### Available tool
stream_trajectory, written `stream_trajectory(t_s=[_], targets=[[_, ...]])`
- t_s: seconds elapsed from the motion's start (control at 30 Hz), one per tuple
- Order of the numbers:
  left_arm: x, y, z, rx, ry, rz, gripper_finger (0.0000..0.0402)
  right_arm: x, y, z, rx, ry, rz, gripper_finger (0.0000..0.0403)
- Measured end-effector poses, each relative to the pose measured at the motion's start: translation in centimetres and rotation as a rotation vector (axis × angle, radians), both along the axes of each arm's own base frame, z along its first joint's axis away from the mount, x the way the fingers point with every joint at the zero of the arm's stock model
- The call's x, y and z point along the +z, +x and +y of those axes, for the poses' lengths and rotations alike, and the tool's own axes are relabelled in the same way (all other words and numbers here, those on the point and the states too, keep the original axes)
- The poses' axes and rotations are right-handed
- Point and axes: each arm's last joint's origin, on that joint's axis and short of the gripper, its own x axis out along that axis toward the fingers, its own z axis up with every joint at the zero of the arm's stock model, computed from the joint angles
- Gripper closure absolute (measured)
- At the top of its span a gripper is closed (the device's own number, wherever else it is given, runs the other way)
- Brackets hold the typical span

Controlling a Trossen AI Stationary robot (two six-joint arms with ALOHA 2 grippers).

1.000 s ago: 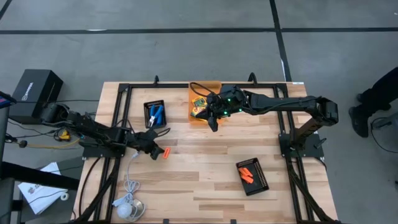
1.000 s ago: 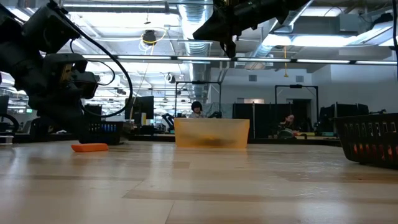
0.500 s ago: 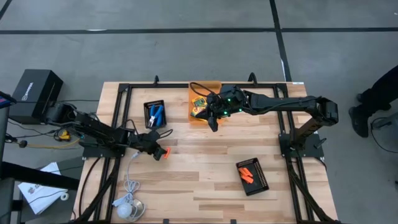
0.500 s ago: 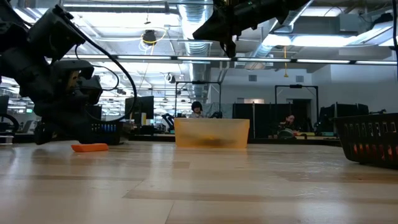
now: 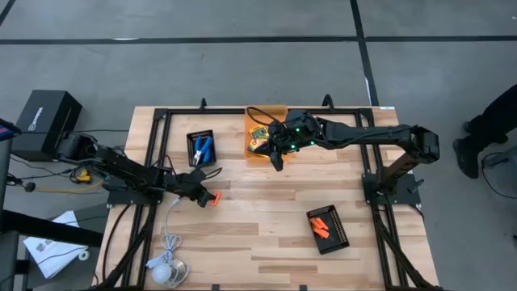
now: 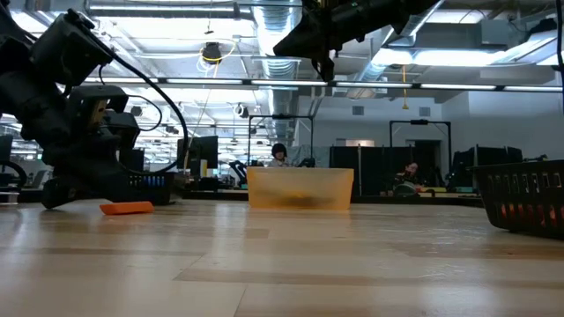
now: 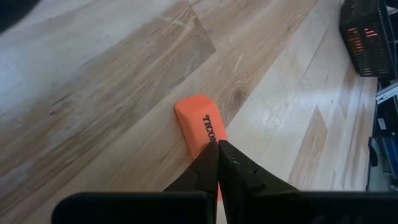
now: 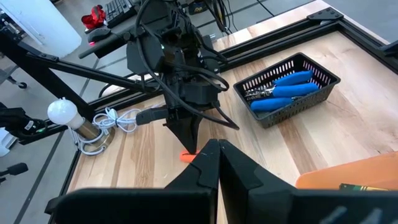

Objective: Pick & Place School Supplies
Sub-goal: Put the orange eraser into the bottom black bin

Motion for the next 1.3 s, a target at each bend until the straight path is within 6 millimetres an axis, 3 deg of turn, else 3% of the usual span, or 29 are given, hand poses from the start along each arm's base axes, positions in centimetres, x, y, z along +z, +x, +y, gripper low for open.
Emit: stream_trajectory(t_s=[1.3], targets=[[-0.39, -0.42, 0.05, -0.015, 0.011, 0.025, 0.0402, -0.02, -0.02, 0.16, 0.052, 0.01, -0.002, 0.0403]])
